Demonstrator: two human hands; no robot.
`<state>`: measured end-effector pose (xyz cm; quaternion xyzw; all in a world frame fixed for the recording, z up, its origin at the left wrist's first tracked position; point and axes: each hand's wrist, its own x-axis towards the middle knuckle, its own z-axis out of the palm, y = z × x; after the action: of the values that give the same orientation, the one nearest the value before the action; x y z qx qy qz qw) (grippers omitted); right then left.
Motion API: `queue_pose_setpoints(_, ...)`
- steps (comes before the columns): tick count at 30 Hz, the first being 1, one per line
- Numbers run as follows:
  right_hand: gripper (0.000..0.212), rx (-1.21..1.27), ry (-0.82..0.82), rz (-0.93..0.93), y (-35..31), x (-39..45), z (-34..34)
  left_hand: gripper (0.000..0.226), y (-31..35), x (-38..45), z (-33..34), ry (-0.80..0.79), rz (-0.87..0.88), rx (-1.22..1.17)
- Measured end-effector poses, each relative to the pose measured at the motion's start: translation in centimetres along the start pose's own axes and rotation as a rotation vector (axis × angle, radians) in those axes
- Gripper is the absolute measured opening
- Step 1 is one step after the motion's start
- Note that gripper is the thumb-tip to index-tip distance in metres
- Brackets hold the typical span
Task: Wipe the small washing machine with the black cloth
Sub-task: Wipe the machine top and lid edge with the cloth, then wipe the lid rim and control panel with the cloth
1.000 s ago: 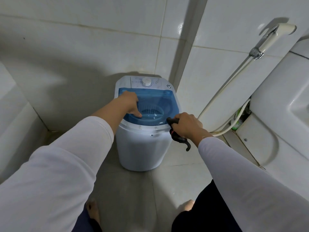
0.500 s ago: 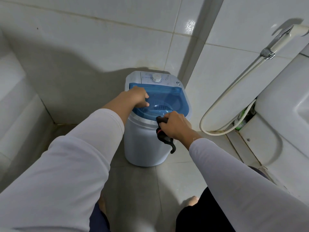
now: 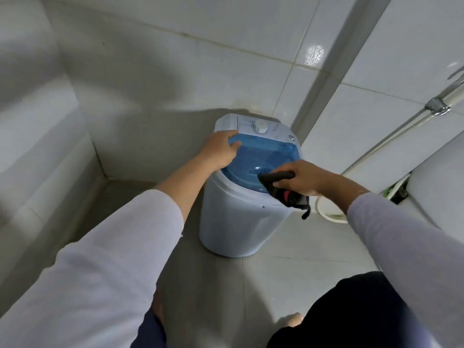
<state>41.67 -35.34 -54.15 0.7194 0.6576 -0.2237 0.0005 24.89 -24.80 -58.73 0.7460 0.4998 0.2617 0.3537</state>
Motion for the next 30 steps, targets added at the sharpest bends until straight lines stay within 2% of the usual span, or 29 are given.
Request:
queue_pose_setpoints(3, 0.028, -0.056, 0.025, -0.059, 1.8, -0.2, -3.6, 0.057, -1.1, -2.7, 1.5, 0.283, -0.055, -0.203)
queue_pose_setpoints(5, 0.028, -0.098, 0.055, -0.110, 2.3, 0.2, -5.1, 0.077, -1.7, -4.8, 3.5, 0.354, -0.173, -0.352)
queue_pose_setpoints(8, 0.031, -0.136, 0.074, -0.222, 2.1, 1.3, -6.2, 0.106, -2.4, -7.6, 7.1, 0.353, -0.341, -0.481)
queue_pose_setpoints(12, 0.044, -0.341, 0.086, -0.413, 1.0, 3.1, -6.2, 0.125, -2.5, -8.7, 10.0, 0.265, -0.440, -0.589)
queue_pose_setpoints(17, 0.050, -0.621, 0.035, -0.580, 0.1, 2.9, -4.8, 0.124, -2.9, -9.9, 10.5, 0.213, -0.318, -0.487)
queue_pose_setpoints(19, 0.049, -0.683, 0.105, -0.760, -0.5, 3.9, -4.2, 0.125, -3.1, -9.6, 9.9, 0.148, -0.313, -0.440)
queue_pose_setpoints(21, 0.050, -0.822, 0.213, -1.055, -0.7, 7.6, -5.5, 0.125, -1.7, -7.9, 10.9, 0.317, -0.411, -0.400)
queue_pose_setpoints(22, 0.050, -0.889, 0.200, -1.099, -1.0, 8.1, -5.1, 0.124, -1.7, -7.7, 10.2, 0.301, -0.416, -0.407)
queue_pose_setpoints(23, 0.050, -0.919, 0.154, -1.144, -1.8, 8.6, -4.8, 0.124, -2.1, -7.5, 9.9, 0.286, -0.421, -0.388)
queue_pose_setpoints(26, 0.045, -0.959, 0.192, -1.360, -2.3, 8.4, -3.4, 0.124, -2.9, -8.1, 11.0, 0.260, -0.395, -0.355)
queue_pose_setpoints(30, 0.047, -0.956, 0.192, -1.471, -2.3, 9.1, -1.8, 0.124, -3.0, -7.8, 11.3, 0.271, -0.401, -0.354)
